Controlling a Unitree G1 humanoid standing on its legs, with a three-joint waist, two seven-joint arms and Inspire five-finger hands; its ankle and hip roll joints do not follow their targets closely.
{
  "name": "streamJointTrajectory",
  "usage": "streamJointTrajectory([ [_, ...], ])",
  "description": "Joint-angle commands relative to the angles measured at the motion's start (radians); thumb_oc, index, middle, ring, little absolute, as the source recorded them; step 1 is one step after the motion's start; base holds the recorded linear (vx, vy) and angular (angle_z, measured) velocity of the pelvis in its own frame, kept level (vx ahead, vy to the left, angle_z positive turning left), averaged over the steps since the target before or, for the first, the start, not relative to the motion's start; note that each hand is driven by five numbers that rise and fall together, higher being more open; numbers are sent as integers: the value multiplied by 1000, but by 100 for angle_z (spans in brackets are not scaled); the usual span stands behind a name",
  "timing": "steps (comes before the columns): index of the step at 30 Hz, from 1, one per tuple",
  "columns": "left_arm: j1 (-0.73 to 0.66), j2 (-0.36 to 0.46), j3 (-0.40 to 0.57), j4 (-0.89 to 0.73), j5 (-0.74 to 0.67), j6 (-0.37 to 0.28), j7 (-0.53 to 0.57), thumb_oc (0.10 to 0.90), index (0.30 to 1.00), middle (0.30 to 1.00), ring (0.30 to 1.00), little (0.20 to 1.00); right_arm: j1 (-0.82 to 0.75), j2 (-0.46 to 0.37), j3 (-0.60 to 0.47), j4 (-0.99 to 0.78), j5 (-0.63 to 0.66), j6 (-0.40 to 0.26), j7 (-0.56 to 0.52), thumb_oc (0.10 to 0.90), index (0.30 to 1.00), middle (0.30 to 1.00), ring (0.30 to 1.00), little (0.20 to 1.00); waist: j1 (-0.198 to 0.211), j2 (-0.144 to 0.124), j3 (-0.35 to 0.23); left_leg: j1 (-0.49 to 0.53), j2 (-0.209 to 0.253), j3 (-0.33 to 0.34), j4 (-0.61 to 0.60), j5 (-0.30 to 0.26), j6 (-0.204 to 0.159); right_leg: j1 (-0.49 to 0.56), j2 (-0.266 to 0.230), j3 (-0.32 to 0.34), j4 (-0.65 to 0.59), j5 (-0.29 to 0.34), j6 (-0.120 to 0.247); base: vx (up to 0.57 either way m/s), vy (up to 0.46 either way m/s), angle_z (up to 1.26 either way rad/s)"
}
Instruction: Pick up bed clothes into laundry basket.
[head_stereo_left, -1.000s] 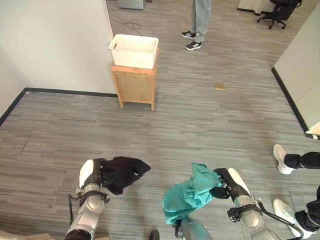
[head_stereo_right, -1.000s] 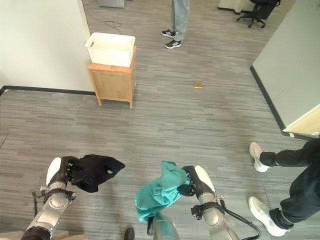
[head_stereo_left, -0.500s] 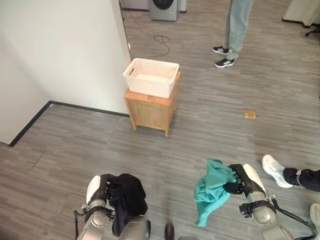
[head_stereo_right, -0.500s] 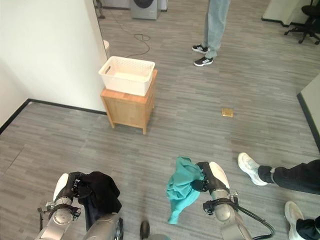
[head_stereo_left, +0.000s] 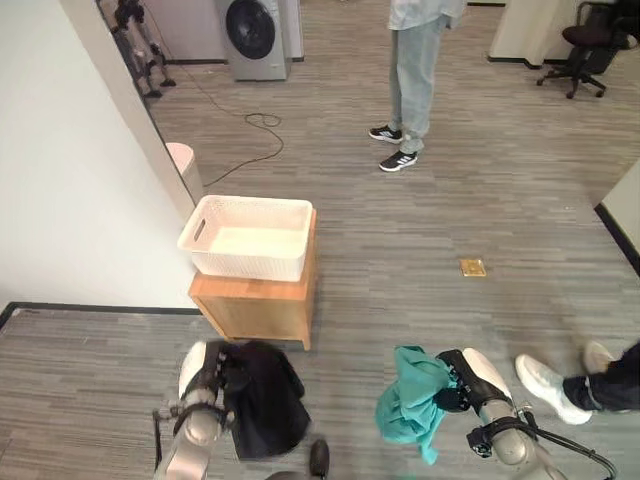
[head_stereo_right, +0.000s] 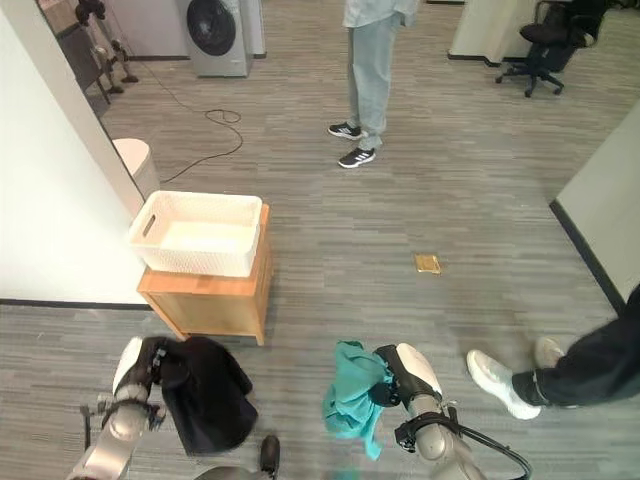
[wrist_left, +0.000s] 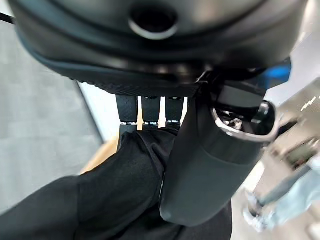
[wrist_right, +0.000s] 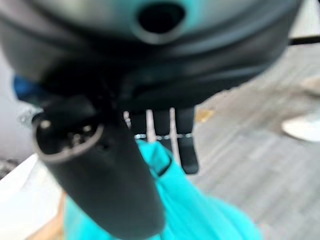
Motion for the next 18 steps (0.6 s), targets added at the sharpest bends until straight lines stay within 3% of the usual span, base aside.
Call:
streamJointTrajectory([
  [1, -5, 114, 80, -75, 54, -49, 72, 400, 300, 300, 300, 300, -154, -60, -97, -157, 23, -77, -42, 400, 300, 300, 300, 300, 4, -80, -4, 26, 30, 5, -1, -90, -112, 55, 72, 133, -461, 312, 49, 378, -215, 101],
  [2, -6, 113, 79, -74, 55, -49, 73, 400, 300, 300, 300, 300, -152, -60, -99, -161, 23, -76, -41, 400, 300, 300, 300, 300, 2, -76, -4, 30, 35, 1, -1, -96, -113, 67, 76, 129, -477, 316, 48, 451, -258, 101],
  [3, -19, 115, 81, -62, 72, -46, 74, 400, 300, 300, 300, 300, -156, -78, -120, -221, 16, -85, -46, 400, 300, 300, 300, 300, -11, -91, -6, 52, 32, -51, -1, -123, -112, 48, 102, 234, -528, 364, 69, 259, -160, 107],
  [4, -23, 114, 77, -65, 84, -49, 69, 400, 300, 300, 300, 300, -149, -89, -133, -261, 13, -87, -42, 400, 300, 300, 300, 300, -9, -96, -6, 54, 31, -64, -1, -121, -111, 59, 93, 252, -561, 373, 60, 315, -221, 124],
  [8, 16, 98, 92, -88, 88, -57, 84, 400, 300, 300, 300, 300, -212, -135, -152, -371, 5, -122, -58, 400, 300, 300, 300, 300, 8, -100, -19, 73, 46, -84, 14, -139, -125, 114, 75, 234, -601, 388, 46, 130, -154, 65],
  [11, 79, 73, 102, -118, 81, -86, 84, 400, 300, 300, 300, 300, -353, -287, -245, -496, 15, -166, -98, 400, 300, 300, 300, 300, 31, -104, -33, 32, 42, -99, 108, -155, -156, 174, 65, 191, -640, 371, 29, 91, -146, 42],
  [12, 78, 70, 102, -119, 82, -86, 84, 400, 300, 300, 300, 300, -354, -291, -246, -496, 17, -166, -98, 400, 300, 300, 300, 300, 26, -101, -31, 28, 40, -104, 116, -159, -157, 178, 64, 185, -644, 372, 29, -17, -34, 48],
  [15, 64, 51, 56, -98, 67, -94, 64, 400, 300, 300, 300, 300, -364, -403, -363, -517, 14, -147, -148, 400, 300, 300, 300, 300, 15, -115, -23, -64, 126, 121, 187, -134, -188, 227, -2, 75, -639, 335, 33, -57, 9, 100],
  [16, 71, 50, 19, -89, 76, -100, 31, 400, 300, 300, 300, 300, -379, -497, -414, -481, -14, -121, -177, 400, 300, 300, 300, 300, 4, -120, -35, -80, 184, 252, 134, -107, -195, 239, -18, 17, -630, 313, 42, -73, 4, 192],
  [18, 81, 38, -41, -59, 80, -108, 0, 400, 300, 300, 300, 300, -447, -614, -405, -399, -8, -89, -191, 400, 300, 300, 300, 300, 3, -108, -62, -56, 202, 285, 62, -76, -208, 237, -19, -17, -616, 304, 44, -21, 16, 144],
])
